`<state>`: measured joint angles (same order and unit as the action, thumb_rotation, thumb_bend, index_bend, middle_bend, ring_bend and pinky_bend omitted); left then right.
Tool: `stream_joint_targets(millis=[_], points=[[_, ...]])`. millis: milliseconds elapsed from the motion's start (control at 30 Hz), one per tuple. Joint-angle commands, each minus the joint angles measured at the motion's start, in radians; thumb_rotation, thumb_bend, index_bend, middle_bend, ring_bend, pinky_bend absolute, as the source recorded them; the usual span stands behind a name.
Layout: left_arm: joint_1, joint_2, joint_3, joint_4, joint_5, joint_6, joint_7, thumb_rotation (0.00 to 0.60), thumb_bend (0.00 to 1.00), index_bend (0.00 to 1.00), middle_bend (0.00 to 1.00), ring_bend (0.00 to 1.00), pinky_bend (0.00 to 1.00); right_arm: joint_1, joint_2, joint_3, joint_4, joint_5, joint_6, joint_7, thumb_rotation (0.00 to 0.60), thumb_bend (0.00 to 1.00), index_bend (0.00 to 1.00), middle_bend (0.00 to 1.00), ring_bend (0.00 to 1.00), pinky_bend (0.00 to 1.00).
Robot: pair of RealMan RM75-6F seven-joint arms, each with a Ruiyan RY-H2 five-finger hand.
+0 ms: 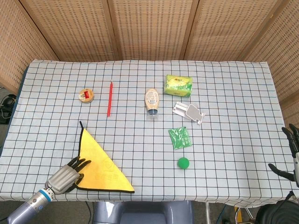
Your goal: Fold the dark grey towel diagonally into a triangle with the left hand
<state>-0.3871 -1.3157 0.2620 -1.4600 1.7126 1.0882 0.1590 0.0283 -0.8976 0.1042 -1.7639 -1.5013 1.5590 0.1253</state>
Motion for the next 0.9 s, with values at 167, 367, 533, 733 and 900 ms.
stream_joint_targets(millis=[167, 367, 533, 733, 900], points=[[-0.001, 0.027, 0.016, -0.006, 0.024, 0.008, -0.032, 0.6, 0.19, 0.09, 0.0, 0.0, 0.0, 0.0, 0.0, -0.001, -0.002, -0.003, 0.001, -0.003, 0.6, 0.0, 0.04, 0.0, 0.0, 0.0], [0.011, 0.07, 0.028, -0.021, 0.049, 0.054, -0.066, 0.6, 0.02, 0.0, 0.0, 0.0, 0.0, -0.002, 0.001, -0.003, -0.006, -0.01, 0.005, -0.002, 0.6, 0.0, 0.04, 0.0, 0.0, 0.0], [0.042, 0.131, 0.014, -0.063, 0.081, 0.185, -0.128, 0.6, 0.01, 0.0, 0.0, 0.0, 0.0, -0.004, 0.003, -0.006, -0.01, -0.021, 0.012, -0.004, 0.6, 0.0, 0.04, 0.0, 0.0, 0.0], [0.161, 0.234, -0.095, -0.229, -0.005, 0.485, -0.124, 0.6, 0.0, 0.0, 0.0, 0.0, 0.0, -0.006, 0.002, -0.009, -0.012, -0.029, 0.017, -0.011, 0.6, 0.0, 0.04, 0.0, 0.0, 0.0], [0.243, 0.259, -0.147, -0.336, -0.099, 0.591, -0.049, 0.6, 0.01, 0.0, 0.0, 0.0, 0.0, -0.006, -0.001, -0.012, -0.012, -0.033, 0.017, -0.019, 0.6, 0.0, 0.04, 0.0, 0.0, 0.0]])
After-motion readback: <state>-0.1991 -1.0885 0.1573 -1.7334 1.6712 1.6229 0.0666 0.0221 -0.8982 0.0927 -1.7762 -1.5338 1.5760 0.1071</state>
